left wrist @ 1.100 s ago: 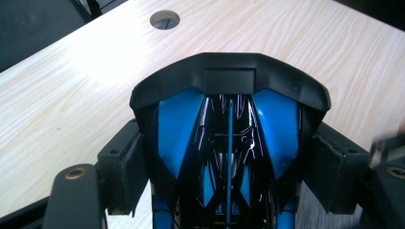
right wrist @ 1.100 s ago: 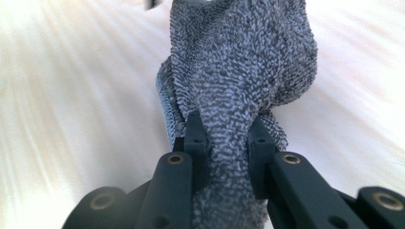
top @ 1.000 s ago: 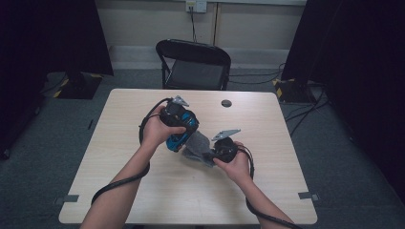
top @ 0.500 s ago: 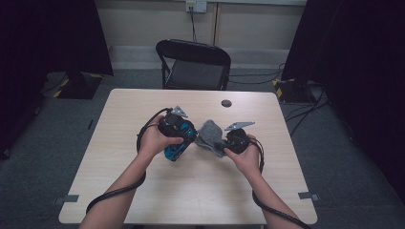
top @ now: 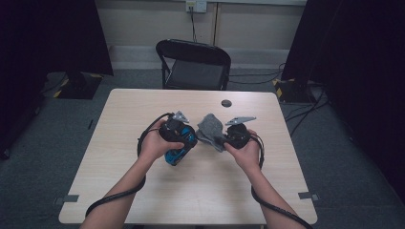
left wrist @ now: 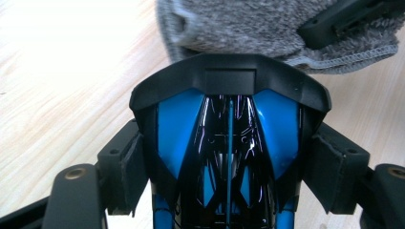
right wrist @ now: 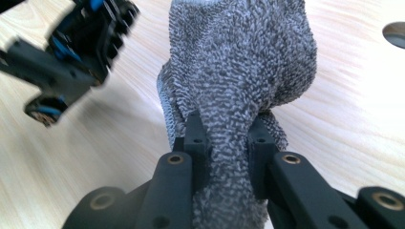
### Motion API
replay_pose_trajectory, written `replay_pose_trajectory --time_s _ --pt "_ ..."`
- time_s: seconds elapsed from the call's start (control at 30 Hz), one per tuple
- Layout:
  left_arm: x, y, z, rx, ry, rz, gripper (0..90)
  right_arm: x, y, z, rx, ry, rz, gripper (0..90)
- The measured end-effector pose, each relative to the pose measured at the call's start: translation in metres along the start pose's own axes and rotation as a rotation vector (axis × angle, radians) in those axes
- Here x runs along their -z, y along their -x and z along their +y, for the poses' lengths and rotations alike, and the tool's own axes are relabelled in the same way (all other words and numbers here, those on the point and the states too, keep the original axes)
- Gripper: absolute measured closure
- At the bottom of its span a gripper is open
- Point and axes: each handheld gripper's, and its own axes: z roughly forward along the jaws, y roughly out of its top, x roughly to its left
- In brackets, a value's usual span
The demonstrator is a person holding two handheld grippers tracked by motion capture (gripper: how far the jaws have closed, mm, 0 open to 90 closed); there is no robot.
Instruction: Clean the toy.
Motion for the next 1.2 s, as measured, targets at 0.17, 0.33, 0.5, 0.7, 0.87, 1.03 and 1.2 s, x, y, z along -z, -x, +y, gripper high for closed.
replay_pose_trajectory --time_s 0.17,0.33,0.5,0.7,0.87,1.03,1.2 --pt "-0.005 0.002 0.003 -0.001 -0.001 -0.006 25.5 -0.002 -0.009 0.004 0.010 0.012 0.031 75.9" --pt "-0.006 0.003 0.006 -0.004 -0.001 -0.002 25.5 -0.005 -0.017 0.007 0.030 0.010 0.055 75.9" --pt "-0.005 0.003 0.009 -0.001 0.004 -0.004 25.5 -0.010 -0.022 0.006 0.036 -0.001 0.073 75.9" --pt "-0.002 0.003 0.013 -0.001 0.013 -0.001 25.5 -0.016 -0.026 0.002 0.041 -0.013 0.090 75.9" --pt "-0.002 0.002 0.016 -0.008 -0.003 -0.003 25.5 -0.021 -0.031 0.000 0.056 -0.017 0.100 75.9" --pt "-0.003 0.002 0.017 -0.010 -0.006 -0.002 25.5 -0.022 -0.032 -0.001 0.059 -0.022 0.102 75.9" --pt "-0.002 0.004 0.021 -0.006 0.010 -0.006 25.5 -0.025 -0.033 -0.003 0.058 -0.032 0.099 75.9"
